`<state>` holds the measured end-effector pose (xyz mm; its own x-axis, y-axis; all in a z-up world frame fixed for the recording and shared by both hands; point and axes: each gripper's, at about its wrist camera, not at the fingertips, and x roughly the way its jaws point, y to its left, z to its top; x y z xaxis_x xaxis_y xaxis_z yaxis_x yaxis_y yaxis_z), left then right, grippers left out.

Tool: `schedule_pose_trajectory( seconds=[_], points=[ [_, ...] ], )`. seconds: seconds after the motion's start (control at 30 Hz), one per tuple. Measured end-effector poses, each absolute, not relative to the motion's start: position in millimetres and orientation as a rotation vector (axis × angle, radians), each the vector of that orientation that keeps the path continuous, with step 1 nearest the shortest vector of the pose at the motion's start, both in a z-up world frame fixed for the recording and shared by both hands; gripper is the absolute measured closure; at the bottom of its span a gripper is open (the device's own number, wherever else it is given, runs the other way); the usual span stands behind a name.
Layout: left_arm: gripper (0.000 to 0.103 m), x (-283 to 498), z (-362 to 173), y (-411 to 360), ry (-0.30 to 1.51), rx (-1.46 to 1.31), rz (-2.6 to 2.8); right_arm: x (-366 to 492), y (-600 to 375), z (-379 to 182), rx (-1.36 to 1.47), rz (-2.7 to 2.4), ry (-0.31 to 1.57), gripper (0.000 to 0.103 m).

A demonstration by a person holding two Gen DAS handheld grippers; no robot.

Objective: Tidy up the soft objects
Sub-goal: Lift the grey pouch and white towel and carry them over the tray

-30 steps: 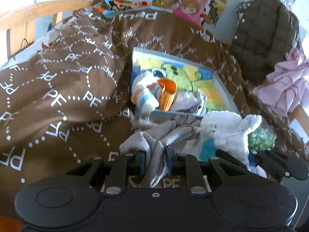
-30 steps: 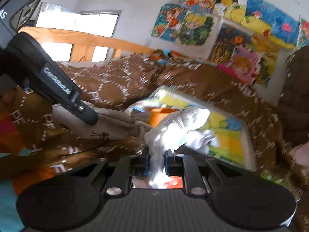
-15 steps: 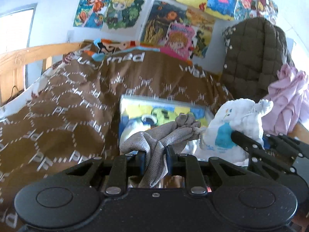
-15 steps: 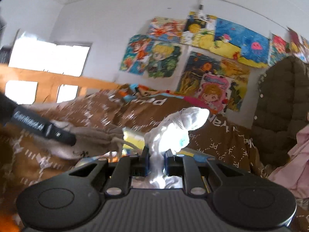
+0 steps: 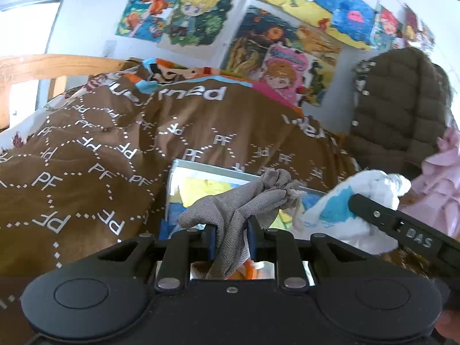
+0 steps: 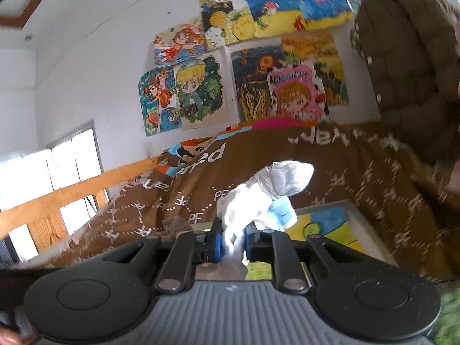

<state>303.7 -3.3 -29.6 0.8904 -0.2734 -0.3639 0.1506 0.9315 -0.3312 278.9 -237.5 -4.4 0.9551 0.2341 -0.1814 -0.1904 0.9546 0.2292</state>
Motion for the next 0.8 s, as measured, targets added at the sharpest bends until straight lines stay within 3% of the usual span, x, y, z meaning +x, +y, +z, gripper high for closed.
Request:
schedule_pose_trajectory(
  seconds=[0.37,0.8],
  points=[
    [0.080,330,-63,-2,0.517,-0.328,-0.213,305,-229,-36,0.199,0.207,0.350,0.085],
    [0.068,328,-67,-7,0.515,-0.293,-0.205,309,-221,-45,0.127,0.118,0.452,0.068]
  ],
)
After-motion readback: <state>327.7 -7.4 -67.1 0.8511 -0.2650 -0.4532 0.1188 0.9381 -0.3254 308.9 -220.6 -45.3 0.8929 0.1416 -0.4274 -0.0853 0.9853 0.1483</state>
